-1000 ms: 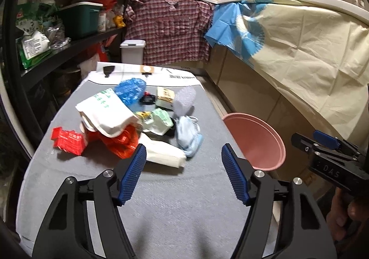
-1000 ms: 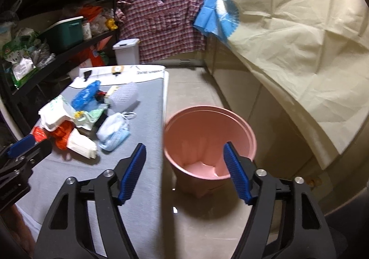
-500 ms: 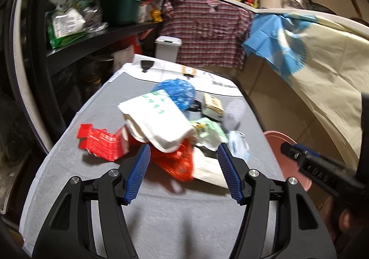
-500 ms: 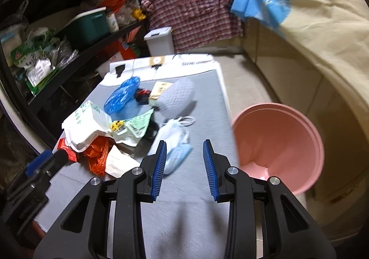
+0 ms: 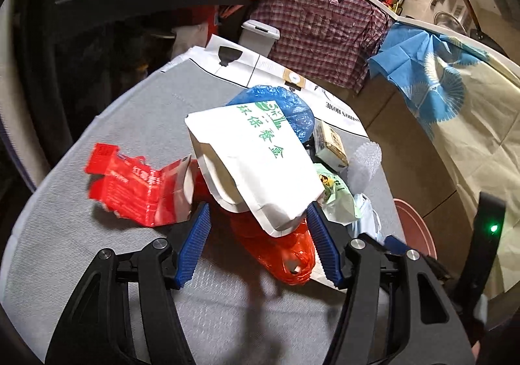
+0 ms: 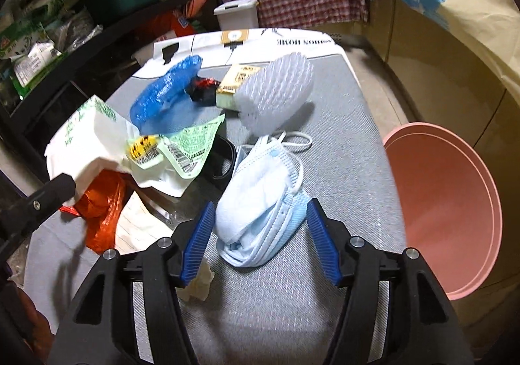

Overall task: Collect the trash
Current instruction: 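Reach the right gripper to the light-blue face mask and grasp it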

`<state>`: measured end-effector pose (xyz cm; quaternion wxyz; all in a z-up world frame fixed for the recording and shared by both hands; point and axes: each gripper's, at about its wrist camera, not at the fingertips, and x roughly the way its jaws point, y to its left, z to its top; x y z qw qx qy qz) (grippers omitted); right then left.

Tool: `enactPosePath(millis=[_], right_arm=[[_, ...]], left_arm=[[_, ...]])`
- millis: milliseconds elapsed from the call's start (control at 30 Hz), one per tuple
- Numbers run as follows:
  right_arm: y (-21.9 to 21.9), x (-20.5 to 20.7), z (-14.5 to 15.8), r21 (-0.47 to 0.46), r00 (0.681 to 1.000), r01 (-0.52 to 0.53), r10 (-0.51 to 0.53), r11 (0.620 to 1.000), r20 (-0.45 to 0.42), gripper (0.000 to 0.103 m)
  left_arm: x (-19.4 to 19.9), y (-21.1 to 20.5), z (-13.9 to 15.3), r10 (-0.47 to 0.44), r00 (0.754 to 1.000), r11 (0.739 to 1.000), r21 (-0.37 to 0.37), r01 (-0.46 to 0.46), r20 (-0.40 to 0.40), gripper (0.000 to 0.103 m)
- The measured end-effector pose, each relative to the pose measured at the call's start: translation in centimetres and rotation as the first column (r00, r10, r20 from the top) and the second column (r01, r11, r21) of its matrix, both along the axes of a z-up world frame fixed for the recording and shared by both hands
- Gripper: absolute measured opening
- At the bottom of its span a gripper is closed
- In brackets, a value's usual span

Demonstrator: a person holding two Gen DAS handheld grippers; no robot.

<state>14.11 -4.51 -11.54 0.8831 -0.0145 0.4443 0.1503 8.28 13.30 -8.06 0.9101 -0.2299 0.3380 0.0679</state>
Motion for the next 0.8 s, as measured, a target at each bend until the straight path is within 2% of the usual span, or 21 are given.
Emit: enactPosePath(millis=[200,400,567,667,733,800], right_arm=[[0.3,0.4,-0.9,-0.008,1.0,-0.01,0.01,1.0,-0.013,0.059],[0.3,0.6,-1.0,-0.008,1.0,-0.008,0.008,1.0,-0.005,0.059],[0.2,0.5,-0.8,-0.001,1.0,-0.011,0.011,1.0,-0.007,0.046],[-0.1,0.2,-0.5,-0.004,1.0,-0.007,0.007,1.0,0.004,0.038],[-0.4,0.2,-0.3,0.003,1.0,-0.002,0.002,1.0,0.003,0.033],[-0.7,0.1,-0.1,0.006,1.0,0.003,-0.003,1.0,0.009,0.029]], left_arm=[[1.0,0.3,-0.4,-0.001,1.0,0.999,-0.038,0.002,0.011,0.06],[0.8,0.9,0.5,0.021,0.997,0.999,-0.046,-0.018,0.071,0.06],[1.2,1.4,1.0,0.035,0.995,0.998,-0.06,-0.03,0.092,0.059],[1.3,1.6,1.2,0.038,0.994,0.998,-0.06,-0.032,0.106,0.051],[1.4,1.7,1.3,0.03,0.994,0.997,-0.072,-0.022,0.108,0.041],[1.4,1.6,1.4,0.018,0.993,0.997,-0.072,-0.01,0.116,0.037]])
